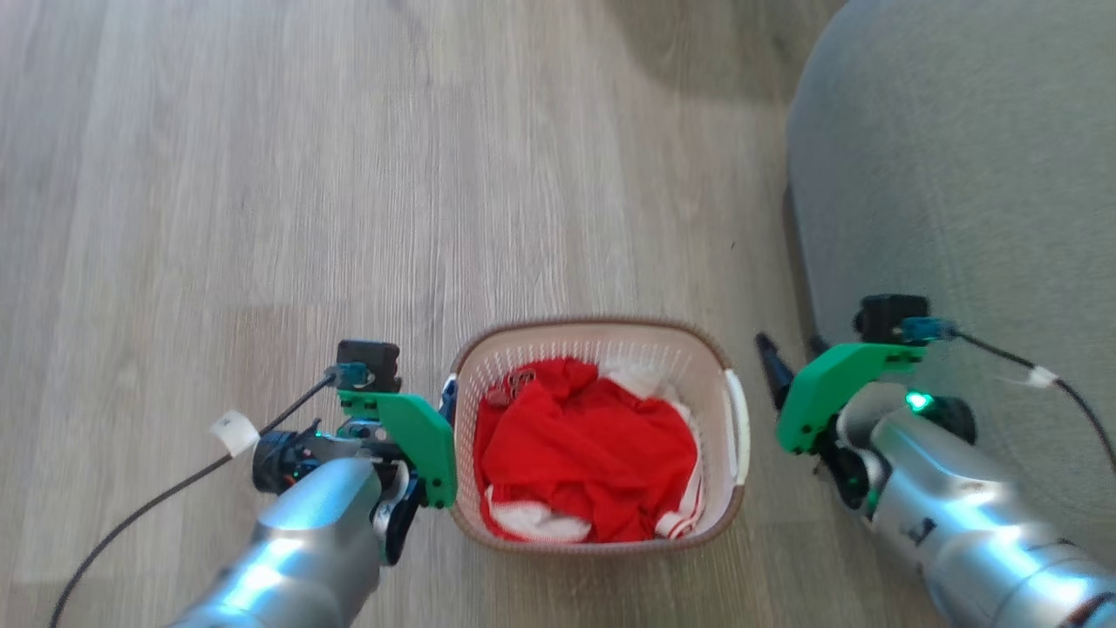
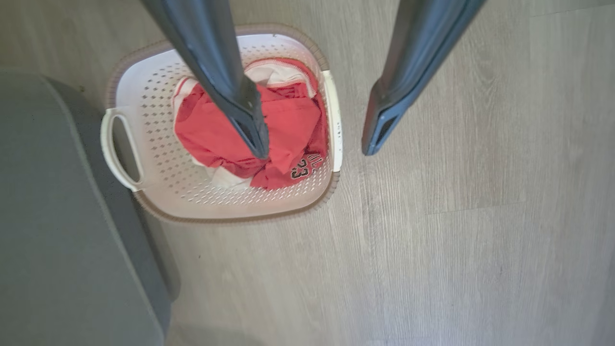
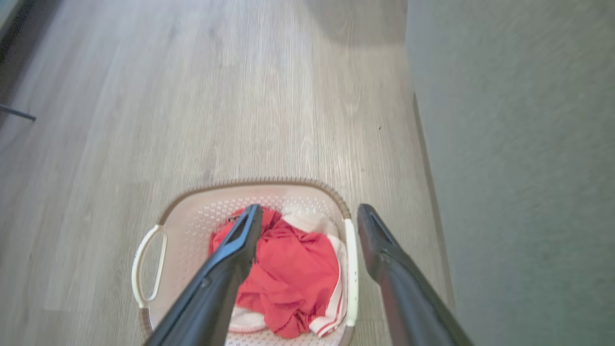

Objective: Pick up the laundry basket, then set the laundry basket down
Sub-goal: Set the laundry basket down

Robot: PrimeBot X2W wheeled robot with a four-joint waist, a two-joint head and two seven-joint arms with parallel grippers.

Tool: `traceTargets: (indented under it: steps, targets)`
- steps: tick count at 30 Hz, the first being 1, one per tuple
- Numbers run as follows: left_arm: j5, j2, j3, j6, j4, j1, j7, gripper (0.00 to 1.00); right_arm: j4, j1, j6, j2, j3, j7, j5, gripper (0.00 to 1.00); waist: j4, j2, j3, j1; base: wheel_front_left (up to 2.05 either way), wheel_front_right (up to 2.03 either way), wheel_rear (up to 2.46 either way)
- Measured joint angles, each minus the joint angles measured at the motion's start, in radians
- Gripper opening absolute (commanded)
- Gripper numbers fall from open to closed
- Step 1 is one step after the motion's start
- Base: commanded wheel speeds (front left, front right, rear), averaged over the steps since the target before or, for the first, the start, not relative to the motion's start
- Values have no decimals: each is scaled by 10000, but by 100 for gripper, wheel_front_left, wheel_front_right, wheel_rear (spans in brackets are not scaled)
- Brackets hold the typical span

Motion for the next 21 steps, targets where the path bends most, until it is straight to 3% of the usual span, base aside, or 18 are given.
traceTargets:
  steps: [5, 12, 17, 21]
  targets:
    - [928, 387, 1429, 476, -1452, 336, -2, 100, -1162, 734, 0, -410, -2125, -2, -1710, 100, -111, 0, -692, 0, 0, 0, 0]
    - [3802, 1198, 4723, 1396, -5010, 2183, -4, 100, -3680, 2513, 0, -274, -5469, -2, -4753, 100, -112, -1, -1327, 0, 0, 0, 0]
    - [6176, 976, 7003, 1492, -7695, 3745, -8, 100, -6107, 3850, -2, 291, -7605, -4, -6932, 100, 70, -1, -1495, 0, 0, 0, 0]
    - [7641, 443, 8372, 1231, -9225, 4753, -35, 100, -7948, 5000, 0, 750, -8587, -4, -8069, 100, 260, -1, -1474, 0, 0, 0, 0]
